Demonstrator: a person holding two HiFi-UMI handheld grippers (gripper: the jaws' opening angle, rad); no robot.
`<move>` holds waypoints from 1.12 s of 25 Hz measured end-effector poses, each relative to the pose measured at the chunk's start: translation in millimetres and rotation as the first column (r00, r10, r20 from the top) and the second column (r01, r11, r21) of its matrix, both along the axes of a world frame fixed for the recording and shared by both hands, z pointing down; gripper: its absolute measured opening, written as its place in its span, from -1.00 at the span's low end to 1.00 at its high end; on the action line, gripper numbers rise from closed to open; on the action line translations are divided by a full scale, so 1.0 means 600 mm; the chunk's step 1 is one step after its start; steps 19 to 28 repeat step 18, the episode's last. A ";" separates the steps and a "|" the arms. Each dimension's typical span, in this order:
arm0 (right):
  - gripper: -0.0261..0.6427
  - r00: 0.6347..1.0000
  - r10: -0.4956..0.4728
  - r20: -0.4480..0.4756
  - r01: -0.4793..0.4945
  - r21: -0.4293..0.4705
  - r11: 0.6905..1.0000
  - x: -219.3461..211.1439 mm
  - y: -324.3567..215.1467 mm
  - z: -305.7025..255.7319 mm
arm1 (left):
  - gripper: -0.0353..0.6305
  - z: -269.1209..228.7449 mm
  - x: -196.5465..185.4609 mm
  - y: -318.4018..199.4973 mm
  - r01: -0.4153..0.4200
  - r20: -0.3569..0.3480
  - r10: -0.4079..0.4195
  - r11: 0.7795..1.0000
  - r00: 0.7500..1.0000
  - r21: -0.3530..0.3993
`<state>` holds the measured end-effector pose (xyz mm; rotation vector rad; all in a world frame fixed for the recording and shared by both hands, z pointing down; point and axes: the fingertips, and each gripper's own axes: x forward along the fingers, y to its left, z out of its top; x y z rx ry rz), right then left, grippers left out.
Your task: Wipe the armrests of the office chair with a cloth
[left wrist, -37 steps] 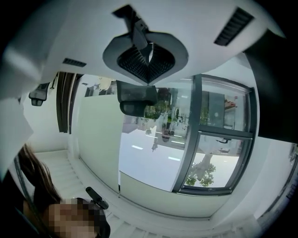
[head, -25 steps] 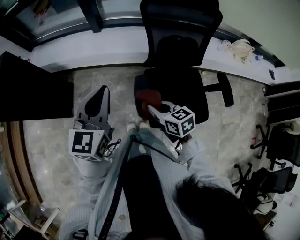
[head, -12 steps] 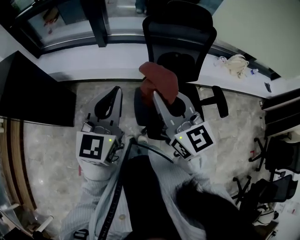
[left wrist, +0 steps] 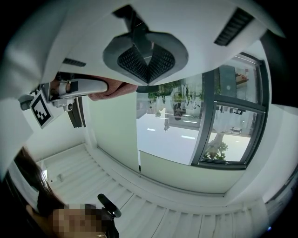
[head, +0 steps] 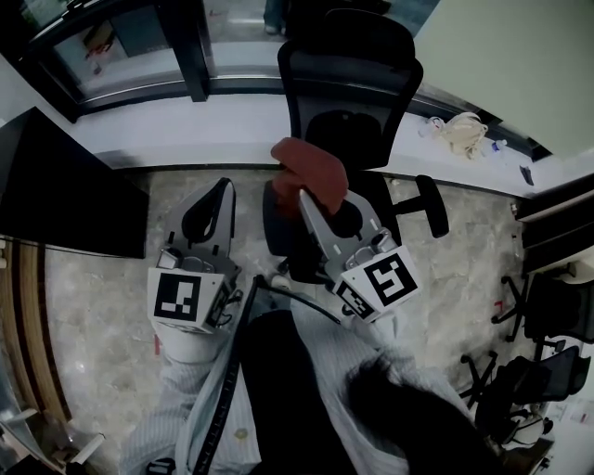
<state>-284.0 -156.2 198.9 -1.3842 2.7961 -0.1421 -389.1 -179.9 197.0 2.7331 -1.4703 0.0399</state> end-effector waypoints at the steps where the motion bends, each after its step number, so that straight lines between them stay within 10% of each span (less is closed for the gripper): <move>1: -0.83 1.000 -0.003 0.000 0.003 -0.001 1.000 -0.004 0.000 0.002 | -0.88 0.001 -0.005 -0.001 0.015 -0.005 -0.015 1.000 1.000 -0.012; 28: -0.83 1.000 -0.006 0.023 0.007 -0.043 0.999 -0.018 0.001 0.018 | -0.88 0.022 -0.016 0.000 -0.014 -0.024 0.014 0.999 1.000 -0.031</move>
